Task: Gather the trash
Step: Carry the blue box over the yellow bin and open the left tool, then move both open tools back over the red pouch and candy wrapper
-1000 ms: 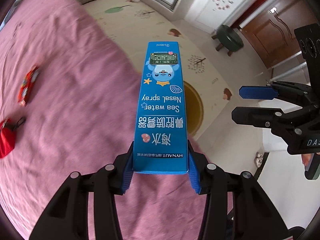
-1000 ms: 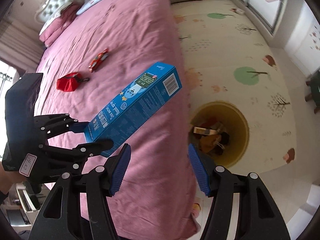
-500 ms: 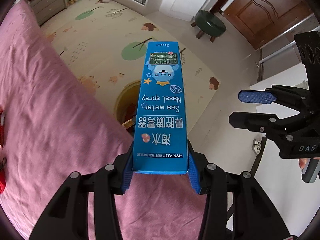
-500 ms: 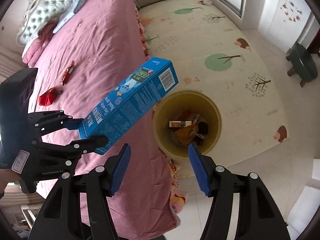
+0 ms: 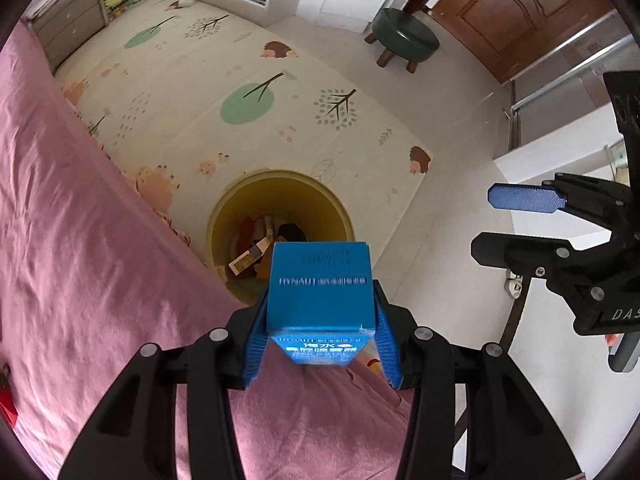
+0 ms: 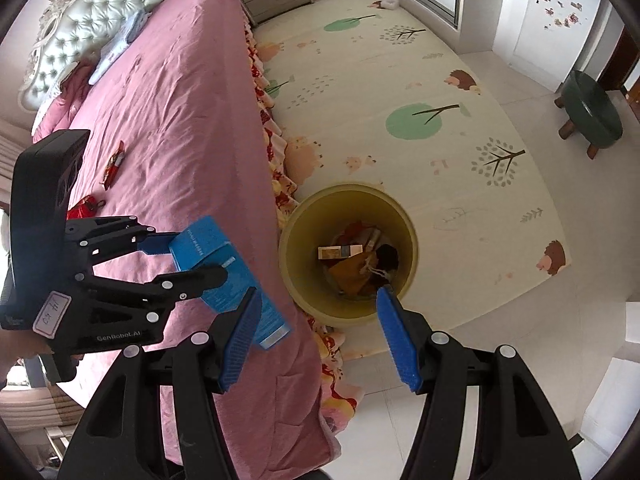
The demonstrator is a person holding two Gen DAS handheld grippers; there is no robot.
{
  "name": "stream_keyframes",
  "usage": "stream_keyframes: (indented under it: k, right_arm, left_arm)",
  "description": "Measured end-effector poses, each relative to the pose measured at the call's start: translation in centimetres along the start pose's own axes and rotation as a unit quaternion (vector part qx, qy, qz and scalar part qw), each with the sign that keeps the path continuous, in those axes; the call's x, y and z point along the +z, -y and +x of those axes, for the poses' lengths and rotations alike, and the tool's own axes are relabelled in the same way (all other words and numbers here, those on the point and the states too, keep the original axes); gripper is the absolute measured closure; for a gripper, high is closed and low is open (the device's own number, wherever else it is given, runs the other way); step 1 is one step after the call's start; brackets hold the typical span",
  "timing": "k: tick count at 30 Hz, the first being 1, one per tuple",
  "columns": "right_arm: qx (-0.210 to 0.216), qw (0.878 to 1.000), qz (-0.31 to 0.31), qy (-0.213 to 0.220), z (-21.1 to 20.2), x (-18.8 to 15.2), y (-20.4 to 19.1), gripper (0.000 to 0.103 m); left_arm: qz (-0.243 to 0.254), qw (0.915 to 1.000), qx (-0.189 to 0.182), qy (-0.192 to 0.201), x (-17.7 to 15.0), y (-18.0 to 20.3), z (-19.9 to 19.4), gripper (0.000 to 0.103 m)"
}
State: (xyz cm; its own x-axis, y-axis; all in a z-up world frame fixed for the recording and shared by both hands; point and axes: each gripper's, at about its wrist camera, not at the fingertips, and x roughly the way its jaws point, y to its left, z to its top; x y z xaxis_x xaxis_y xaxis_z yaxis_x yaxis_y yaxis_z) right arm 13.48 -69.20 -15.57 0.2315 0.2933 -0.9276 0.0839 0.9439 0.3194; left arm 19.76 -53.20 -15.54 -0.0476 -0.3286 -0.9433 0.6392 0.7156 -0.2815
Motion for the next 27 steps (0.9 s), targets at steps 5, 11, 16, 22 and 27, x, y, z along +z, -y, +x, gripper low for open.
stream_keyframes:
  k: [5, 11, 16, 22, 27]
  right_arm:
    - [-0.001, 1.000, 0.006, 0.003, -0.1, 0.2, 0.2, 0.045]
    - [-0.002, 1.000, 0.010, 0.008, -0.3, 0.4, 0.4, 0.045]
    - [-0.004, 1.000, 0.018, 0.011, -0.6, 0.6, 0.8, 0.045]
    - [-0.005, 1.000, 0.010, 0.011, -0.8, 0.9, 0.0, 0.045]
    - [0.000, 1.000, -0.007, 0.009, -0.8, 1.3, -2.1, 0.045]
  left_arm:
    - [0.007, 1.0000, -0.005, -0.001, 0.3, 0.7, 0.4, 0.056]
    - [0.007, 0.9999, 0.010, -0.006, 0.8, 0.9, 0.7, 0.035]
    - [-0.008, 0.9999, 0.010, 0.009, 1.6, 0.4, -0.4, 0.014]
    - [-0.007, 0.9997, 0.015, 0.018, 1.4, 0.0, -1.8, 0.014]
    - [-0.007, 0.9994, 0.024, 0.024, 0.2, -0.6, -3.0, 0.014]
